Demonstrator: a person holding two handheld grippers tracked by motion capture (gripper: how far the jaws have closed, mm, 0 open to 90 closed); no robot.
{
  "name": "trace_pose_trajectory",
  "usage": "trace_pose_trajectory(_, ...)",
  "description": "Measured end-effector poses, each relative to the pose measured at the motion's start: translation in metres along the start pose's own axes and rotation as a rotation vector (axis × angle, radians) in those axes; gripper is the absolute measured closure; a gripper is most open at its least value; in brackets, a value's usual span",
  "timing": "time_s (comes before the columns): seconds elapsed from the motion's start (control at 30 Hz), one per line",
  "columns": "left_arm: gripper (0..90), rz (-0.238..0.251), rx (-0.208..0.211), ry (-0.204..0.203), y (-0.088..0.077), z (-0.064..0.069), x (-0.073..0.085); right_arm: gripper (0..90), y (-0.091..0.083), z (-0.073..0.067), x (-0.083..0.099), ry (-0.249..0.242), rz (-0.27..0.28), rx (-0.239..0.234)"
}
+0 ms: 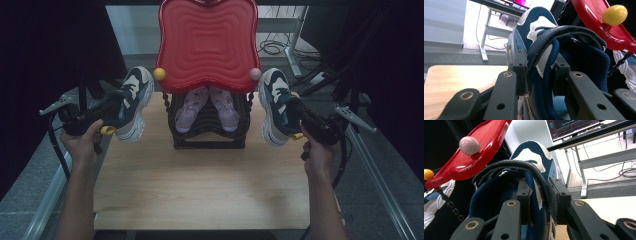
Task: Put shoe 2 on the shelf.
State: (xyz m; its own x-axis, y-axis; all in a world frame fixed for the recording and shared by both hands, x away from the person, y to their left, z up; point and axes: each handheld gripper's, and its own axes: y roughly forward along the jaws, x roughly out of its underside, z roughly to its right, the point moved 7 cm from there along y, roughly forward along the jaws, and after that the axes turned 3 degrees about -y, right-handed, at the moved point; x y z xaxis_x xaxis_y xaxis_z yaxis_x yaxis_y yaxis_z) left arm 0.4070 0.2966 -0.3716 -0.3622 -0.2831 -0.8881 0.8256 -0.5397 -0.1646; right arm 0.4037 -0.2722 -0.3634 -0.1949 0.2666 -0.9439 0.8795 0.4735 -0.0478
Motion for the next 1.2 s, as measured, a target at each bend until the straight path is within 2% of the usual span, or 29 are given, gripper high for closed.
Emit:
trace_pose_trajectory(0.17, 70.8, 0.011, -0.010, 0.008, 0.000, 0.000, -0.009, 72.0, 0.003, -0.002, -0.006, 0.002, 0.005, 0.001)
trace_pose_trajectory(0.3, 70.7, 0.018, 0.003, -0.001, 0.001, 0.002, -0.017, 71.9, 0.003, -0.002, -0.011, 0.000, 0.008, 0.007)
trace_pose_trajectory(0.5, 70.7, 0.029, 0.000, 0.006, 0.004, 0.005, -0.029, 71.9, 0.004, -0.001, -0.022, 0.021, 0.036, 0.011)
trace_pose_trajectory(0.67, 70.6, 0.033, -0.032, 0.047, 0.005, 0.009, -0.041, 71.8, 0.005, -0.003, -0.033, 0.018, 0.051, 0.018)
trace_pose_trajectory(0.8, 70.7, 0.050, 0.000, 0.007, 0.007, 0.008, -0.050, 71.7, 0.006, -0.004, -0.041, 0.017, 0.058, 0.025)
trace_pose_trajectory(0.93, 70.6, 0.058, -0.007, 0.012, 0.008, 0.010, -0.056, 71.7, 0.009, -0.009, -0.051, 0.005, 0.068, 0.023)
trace_pose_trajectory(1.07, 70.6, 0.072, 0.020, -0.007, 0.009, 0.015, -0.064, 71.6, 0.011, -0.016, -0.062, -0.009, 0.074, 0.012)
trace_pose_trajectory(1.2, 70.6, 0.081, 0.016, 0.004, 0.011, 0.019, -0.073, 71.6, 0.014, -0.021, -0.071, -0.030, 0.068, 0.019)
